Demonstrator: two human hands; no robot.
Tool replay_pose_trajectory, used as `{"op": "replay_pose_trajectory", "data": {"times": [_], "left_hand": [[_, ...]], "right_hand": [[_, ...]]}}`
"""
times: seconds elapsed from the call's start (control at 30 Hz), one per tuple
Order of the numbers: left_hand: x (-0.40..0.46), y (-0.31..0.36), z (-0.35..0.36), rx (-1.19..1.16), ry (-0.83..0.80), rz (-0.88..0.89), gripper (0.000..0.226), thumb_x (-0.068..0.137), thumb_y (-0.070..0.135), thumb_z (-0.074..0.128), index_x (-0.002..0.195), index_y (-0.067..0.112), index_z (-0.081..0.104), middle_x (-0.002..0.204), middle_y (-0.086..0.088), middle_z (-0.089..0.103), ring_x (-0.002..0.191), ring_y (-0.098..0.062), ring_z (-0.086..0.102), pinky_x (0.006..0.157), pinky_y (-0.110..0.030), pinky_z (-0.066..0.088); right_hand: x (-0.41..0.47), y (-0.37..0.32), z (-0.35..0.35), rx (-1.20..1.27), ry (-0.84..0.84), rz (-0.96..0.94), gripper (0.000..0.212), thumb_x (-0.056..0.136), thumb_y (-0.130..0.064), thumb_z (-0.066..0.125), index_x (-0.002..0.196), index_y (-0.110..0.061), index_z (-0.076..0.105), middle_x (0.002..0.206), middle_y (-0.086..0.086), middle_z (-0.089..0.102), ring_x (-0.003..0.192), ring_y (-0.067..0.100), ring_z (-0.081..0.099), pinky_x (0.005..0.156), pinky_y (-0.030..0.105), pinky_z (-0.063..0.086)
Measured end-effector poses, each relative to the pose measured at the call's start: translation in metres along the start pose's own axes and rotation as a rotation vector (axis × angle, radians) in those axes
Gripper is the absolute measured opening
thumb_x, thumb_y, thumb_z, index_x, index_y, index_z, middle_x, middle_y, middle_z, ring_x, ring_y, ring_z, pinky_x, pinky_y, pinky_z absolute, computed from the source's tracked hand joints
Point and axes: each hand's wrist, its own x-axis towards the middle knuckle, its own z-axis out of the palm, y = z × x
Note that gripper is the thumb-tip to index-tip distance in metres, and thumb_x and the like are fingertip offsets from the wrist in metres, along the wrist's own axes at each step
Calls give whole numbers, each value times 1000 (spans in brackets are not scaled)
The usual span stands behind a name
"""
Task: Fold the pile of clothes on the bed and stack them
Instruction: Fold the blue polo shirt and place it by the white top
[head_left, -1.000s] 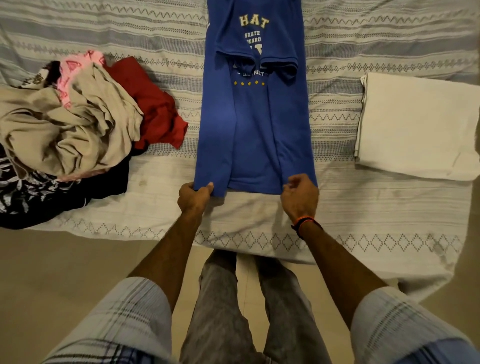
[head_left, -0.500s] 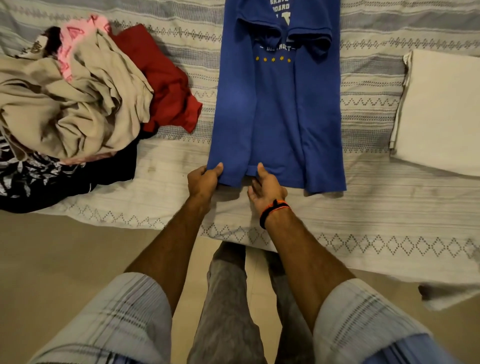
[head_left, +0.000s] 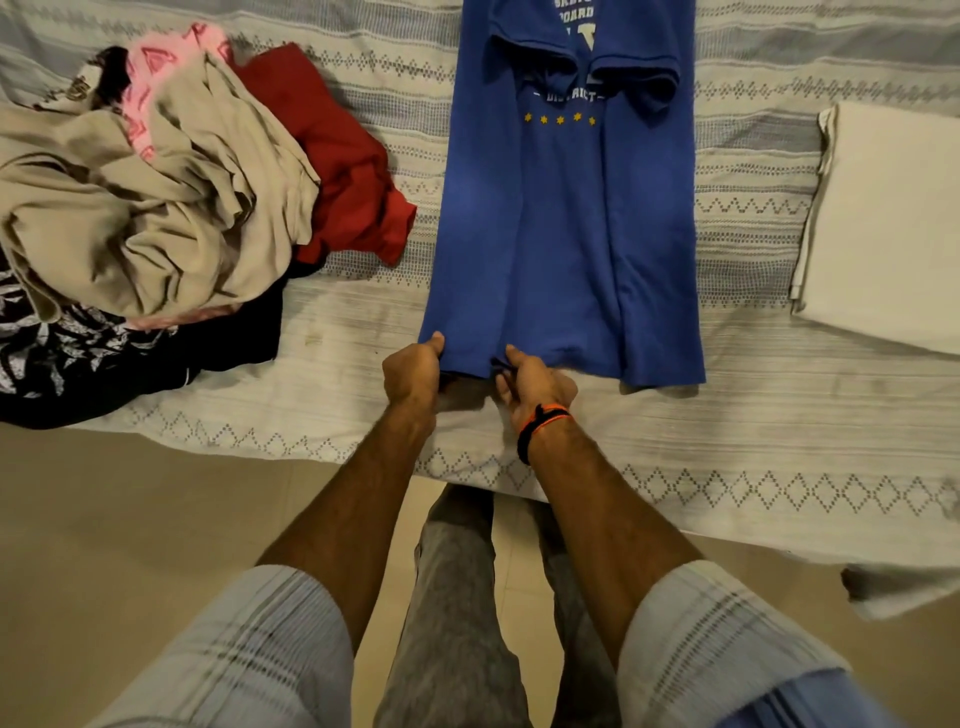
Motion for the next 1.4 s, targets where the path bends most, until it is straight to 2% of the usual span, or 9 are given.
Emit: {"op": "replay_pose_trajectory", "data": {"times": [0.1,0.23,0.33,0.47,0.67,0.83,1.03,1.17,1.4], "left_hand": [[-2,-2,-1,146,65,37,23,91,31,66,87,9,63,100,-8,67,86,-26,66,74,-36,59],[-5,-6,-5,212,1,62,29,88,26,73,105,3,67,99,-10,72,54,-14,64,54,-28,59],[-9,-4,-5,172,-7,17,32,82,25,79,103,3,69,96,-12,73,57,-16,65,57,-31,61],[-9,-4,-7,142,-26,-16,37,80,35,79,98,4,68,91,-12,73,58,-18,62,64,-37,62],[-1,1,-7,212,89,184,35,91,46,63,93,12,71,84,0,68,77,-19,64,67,-35,59],[6,5,-4,310,4,231,27,85,37,73,98,13,72,96,1,71,96,-20,66,92,-40,55],[5,2,-10,496,98,243,16,87,27,72,83,11,70,91,-8,72,87,-24,68,83,-33,57],[0,8,-10,752,68,272,17,87,26,72,91,10,68,96,-6,70,92,-24,66,76,-31,53],[-5,42,16,942,0,886,26,88,12,67,113,16,61,114,-5,60,106,-22,57,85,-33,48]], "right_hand": [[1,11,-8,-311,86,-65,20,73,-20,85,77,-9,70,66,4,69,52,16,63,58,31,59],[-6,6,-12,-609,265,-515,21,82,-28,77,88,-9,70,79,-3,67,73,12,62,69,24,50],[-8,-1,-5,-686,113,-728,30,81,-29,79,99,-11,65,84,-4,65,77,8,59,79,24,51],[2,-5,9,-805,-57,-516,58,70,-42,86,113,-12,63,101,-2,66,96,18,65,88,36,56],[11,-10,4,-747,-111,-482,16,80,-23,74,69,-21,63,76,-5,66,83,18,63,88,40,55],[13,-4,8,-629,-197,-416,31,79,-23,77,106,-13,65,103,1,70,99,19,66,90,38,56],[7,11,7,-686,-18,-485,31,74,-20,81,96,-17,60,86,6,73,76,20,73,74,37,62],[9,12,-5,-833,149,-463,42,76,-35,82,108,-15,63,104,3,69,95,20,66,81,25,52],[3,-2,-6,-981,107,-561,36,78,-40,80,101,-15,68,102,2,71,98,21,65,79,27,49]]}}
